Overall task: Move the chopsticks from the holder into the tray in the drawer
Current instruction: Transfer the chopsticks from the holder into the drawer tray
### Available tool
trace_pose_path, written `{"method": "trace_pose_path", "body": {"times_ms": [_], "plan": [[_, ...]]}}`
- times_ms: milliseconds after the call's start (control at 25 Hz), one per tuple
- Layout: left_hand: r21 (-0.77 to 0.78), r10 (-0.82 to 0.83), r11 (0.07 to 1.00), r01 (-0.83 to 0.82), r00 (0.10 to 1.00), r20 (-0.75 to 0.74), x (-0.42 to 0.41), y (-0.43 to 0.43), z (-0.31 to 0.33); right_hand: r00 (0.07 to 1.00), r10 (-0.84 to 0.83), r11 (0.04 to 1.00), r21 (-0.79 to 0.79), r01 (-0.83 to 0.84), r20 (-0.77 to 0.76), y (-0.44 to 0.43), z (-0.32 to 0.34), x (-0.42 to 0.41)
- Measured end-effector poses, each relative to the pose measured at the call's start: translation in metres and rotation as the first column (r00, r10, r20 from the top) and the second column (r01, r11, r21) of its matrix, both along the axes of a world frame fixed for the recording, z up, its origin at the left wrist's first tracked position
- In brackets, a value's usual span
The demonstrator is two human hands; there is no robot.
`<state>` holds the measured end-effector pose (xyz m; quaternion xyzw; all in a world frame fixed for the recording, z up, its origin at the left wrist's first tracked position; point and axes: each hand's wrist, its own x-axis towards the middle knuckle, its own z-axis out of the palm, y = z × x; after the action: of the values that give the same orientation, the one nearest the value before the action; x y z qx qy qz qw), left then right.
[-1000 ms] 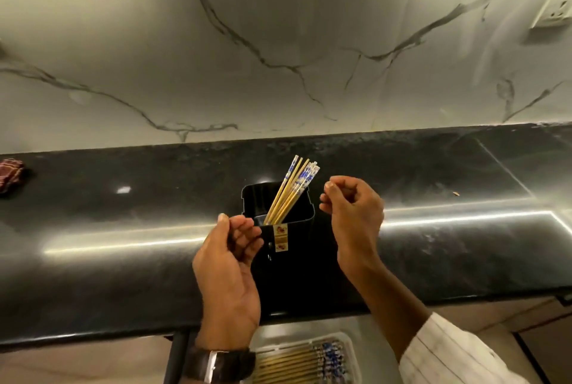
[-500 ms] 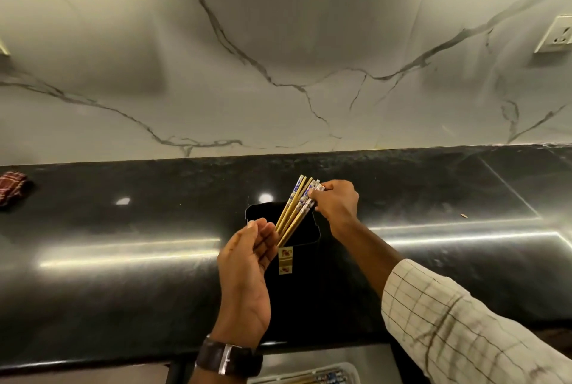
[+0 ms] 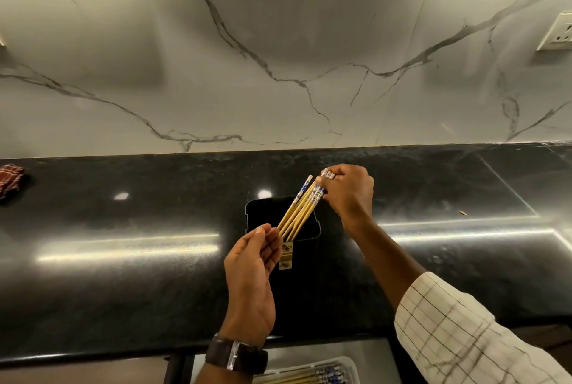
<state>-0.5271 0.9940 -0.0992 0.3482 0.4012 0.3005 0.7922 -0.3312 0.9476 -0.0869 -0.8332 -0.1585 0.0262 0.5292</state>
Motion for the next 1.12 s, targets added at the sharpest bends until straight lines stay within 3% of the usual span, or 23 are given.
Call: {"method": "trace_pose_path", "body": {"times_ms": [200, 280, 360, 480, 600, 720, 960, 1120], "plan": [[0.103, -0.050, 0.994, 0.045, 0.997, 0.051, -0.004, -0.007, 0.002, 0.980, 0.030, 0.994, 0.100, -0.050, 0.196, -0.025, 0.051, -0.017], [0.153, -0.022, 0.988, 0.015, 0.999, 0.044, -0.004, -0.012, 0.006, 0.977, 0.007, 0.976, 0.212, -0.053, 0.213, -0.040, 0.076, -0.026], [0.120, 0.043, 0.991, -0.050, 0.997, 0.057, -0.004, -0.022, 0.011, 0.992, -0.008, 0.925, 0.377, -0.041, 0.129, -0.058, 0.095, -0.036], [-0.055, 0.043, 0.998, -0.035, 0.987, 0.156, -0.008, -0.046, 0.019, 0.991, 0.072, 0.816, 0.579, 0.009, -0.115, -0.089, 0.102, -0.056], [-0.164, 0.095, 0.985, -0.048, 0.953, 0.289, -0.016, -0.058, 0.027, 0.906, 0.193, 0.776, 0.624, 0.093, -0.376, -0.113, 0.077, -0.077], [-0.146, 0.158, 0.982, -0.118, 0.940, 0.302, -0.030, -0.061, 0.023, 0.776, 0.272, 0.719, 0.656, 0.229, -0.569, -0.129, 0.041, -0.096], [-0.244, 0.204, 0.956, -0.164, 0.967, 0.152, -0.057, -0.076, -0.017, 0.594, 0.368, 0.649, 0.655, 0.387, -0.716, -0.146, -0.021, -0.129], [-0.376, 0.264, 0.888, -0.264, 0.963, -0.051, -0.073, -0.086, -0.062, 0.484, 0.316, 0.714, 0.540, 0.444, -0.816, -0.151, -0.069, -0.159]]}}
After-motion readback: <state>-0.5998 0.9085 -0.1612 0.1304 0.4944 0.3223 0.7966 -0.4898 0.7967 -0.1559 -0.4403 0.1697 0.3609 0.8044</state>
